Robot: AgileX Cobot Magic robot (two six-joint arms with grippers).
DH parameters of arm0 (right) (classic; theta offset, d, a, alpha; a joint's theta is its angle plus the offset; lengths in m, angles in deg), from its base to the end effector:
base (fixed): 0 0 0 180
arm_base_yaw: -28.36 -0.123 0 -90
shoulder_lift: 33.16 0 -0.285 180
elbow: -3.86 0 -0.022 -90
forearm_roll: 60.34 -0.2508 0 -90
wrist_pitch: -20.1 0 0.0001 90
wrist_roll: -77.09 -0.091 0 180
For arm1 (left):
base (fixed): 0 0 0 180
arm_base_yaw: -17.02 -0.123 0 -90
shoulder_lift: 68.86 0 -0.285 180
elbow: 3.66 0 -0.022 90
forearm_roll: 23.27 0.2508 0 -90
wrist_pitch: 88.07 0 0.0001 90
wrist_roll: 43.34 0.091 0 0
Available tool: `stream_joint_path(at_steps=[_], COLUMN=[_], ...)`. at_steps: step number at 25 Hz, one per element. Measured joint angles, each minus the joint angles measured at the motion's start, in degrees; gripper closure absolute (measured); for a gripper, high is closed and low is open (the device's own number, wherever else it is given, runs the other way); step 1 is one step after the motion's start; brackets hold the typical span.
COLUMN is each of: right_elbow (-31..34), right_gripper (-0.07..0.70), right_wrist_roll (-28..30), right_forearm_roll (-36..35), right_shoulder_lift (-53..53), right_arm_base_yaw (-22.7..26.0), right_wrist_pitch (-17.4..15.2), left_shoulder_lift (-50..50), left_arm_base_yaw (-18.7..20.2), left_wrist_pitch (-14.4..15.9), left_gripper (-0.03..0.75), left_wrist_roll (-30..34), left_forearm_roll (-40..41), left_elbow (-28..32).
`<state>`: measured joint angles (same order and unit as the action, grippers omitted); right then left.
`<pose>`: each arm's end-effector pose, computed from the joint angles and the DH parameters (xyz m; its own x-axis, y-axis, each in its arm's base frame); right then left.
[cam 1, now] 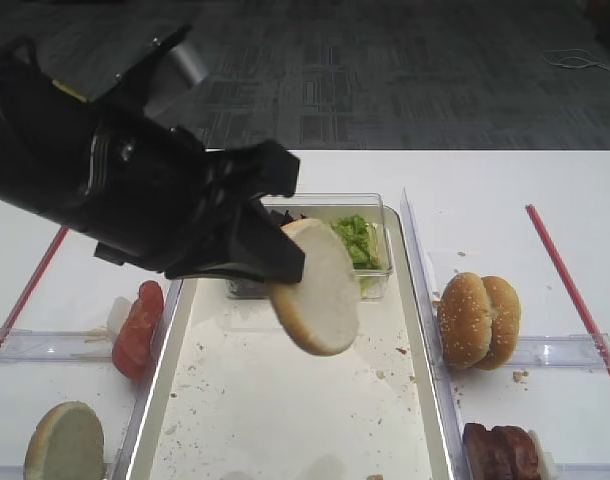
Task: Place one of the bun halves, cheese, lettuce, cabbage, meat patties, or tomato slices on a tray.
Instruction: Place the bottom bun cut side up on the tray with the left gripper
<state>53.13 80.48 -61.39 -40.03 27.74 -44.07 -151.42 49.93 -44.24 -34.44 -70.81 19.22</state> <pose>-0.0085 0.0014 0.2691 -0.5026 -0.0566 -0.8626 -0.0508 0.9981 -0.0359 0.1951 -0.1817 0.3015 -0.9156 0.0907 -0.3916 0.3477 0.6675 -0.6585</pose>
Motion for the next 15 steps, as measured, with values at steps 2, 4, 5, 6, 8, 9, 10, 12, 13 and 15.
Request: stream_joint_path(at_steps=[2, 4, 5, 6, 8, 9, 10, 12, 13, 15], right_elbow=[0.0, 0.0, 0.0, 0.0, 0.0, 0.0, 0.0, 0.0, 0.0, 0.0], right_gripper=[-0.032, -0.032, -0.032, -0.032, -0.032, -0.032, -0.032, -0.032, -0.032, -0.032], right_wrist_roll=[0.0, 0.0, 0.0, 0.0, 0.0, 0.0, 0.0, 0.0, 0.0, 0.0], right_forearm_roll=[0.0, 0.0, 0.0, 0.0, 0.0, 0.0, 0.0, 0.0, 0.0, 0.0], right_shoulder_lift=[0.0, 0.0, 0.0, 0.0, 0.0, 0.0, 0.0, 0.0, 0.0, 0.0], right_arm_base_yaw=[0.0, 0.0, 0.0, 0.0, 0.0, 0.0, 0.0, 0.0, 0.0, 0.0], right_wrist_pitch=[0.0, 0.0, 0.0, 0.0, 0.0, 0.0, 0.0, 0.0, 0.0, 0.0], left_shoulder_lift=[0.0, 0.0, 0.0, 0.0, 0.0, 0.0, 0.0, 0.0, -0.13, -0.72], left_arm_base_yaw=[0.0, 0.0, 0.0, -0.3, -1.76, -2.6, -3.66, -5.44, -6.0, -7.01], left_wrist_pitch=[-0.51, -0.66, -0.7, -0.8, -0.94, -0.98, -1.22, -1.52, -1.62, -1.62], left_gripper=[0.631, 0.631, 0.631, 0.631, 0.631, 0.631, 0.631, 0.632, 0.632, 0.632], left_wrist_roll=[3.81, 5.55, 6.11, 6.37, 7.17, 7.94, 8.57, 11.5, 13.25, 16.41], left_forearm_roll=[-4.47, -6.61, -6.98, -7.32, -8.66, -9.38, -10.11, -12.53, -14.09, -16.87], left_elbow=[0.0, 0.0, 0.0, 0.14, 1.64, 2.96, 4.45, 7.16, 8.5, 10.37])
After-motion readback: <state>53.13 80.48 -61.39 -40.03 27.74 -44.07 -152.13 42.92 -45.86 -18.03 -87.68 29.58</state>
